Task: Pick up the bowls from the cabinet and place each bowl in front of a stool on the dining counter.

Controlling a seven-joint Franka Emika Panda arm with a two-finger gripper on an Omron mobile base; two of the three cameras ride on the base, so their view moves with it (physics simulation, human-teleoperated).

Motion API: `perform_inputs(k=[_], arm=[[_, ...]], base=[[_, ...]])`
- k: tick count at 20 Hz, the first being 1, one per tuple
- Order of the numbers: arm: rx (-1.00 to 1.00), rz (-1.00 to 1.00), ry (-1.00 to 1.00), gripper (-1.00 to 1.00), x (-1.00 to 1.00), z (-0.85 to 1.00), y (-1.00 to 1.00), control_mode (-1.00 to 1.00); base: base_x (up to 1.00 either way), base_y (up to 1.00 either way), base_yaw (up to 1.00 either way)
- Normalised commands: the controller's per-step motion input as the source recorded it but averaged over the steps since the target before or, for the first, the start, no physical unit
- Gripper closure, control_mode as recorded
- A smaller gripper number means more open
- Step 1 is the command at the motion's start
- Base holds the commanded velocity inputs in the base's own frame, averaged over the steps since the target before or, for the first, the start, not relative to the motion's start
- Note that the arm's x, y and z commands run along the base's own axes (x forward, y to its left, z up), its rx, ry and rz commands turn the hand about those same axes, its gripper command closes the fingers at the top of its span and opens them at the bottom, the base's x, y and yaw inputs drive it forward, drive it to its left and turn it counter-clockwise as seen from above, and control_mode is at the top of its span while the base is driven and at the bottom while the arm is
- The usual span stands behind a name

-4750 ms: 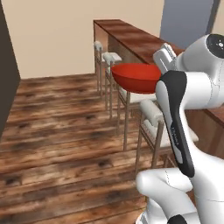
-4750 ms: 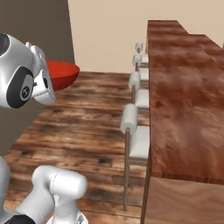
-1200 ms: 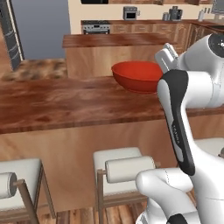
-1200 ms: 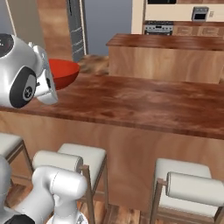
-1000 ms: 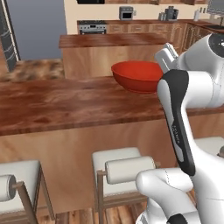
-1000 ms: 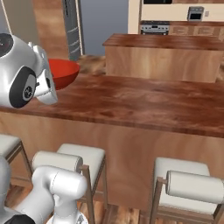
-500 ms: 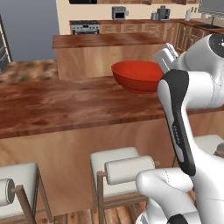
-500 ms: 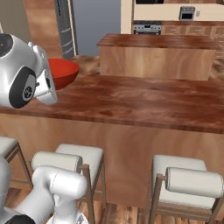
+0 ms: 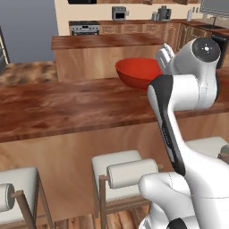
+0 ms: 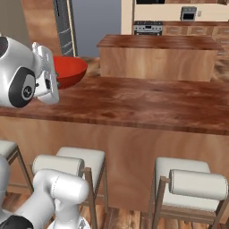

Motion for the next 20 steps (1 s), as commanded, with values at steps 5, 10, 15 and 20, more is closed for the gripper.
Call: perform_inputs(k=[5,10,15,20], arm=[[0.00,-0.13,-0.08,1.00,0.34,-0.10,0.00,-1.00],[0.00,-0.01,-0.03,1.00,0.04,-0.01,0.00,-1.00],[0.00,0.01,0.00,1.00,0.00,0.00,0.00,-1.00],[0.00,0.01,0.02,1.00,0.00,0.00,0.00,-1.00]], base=[[0.00,0.00,0.00],[0.00,0.00,0.00],[0.00,0.00,0.00],[0.00,0.00,0.00]])
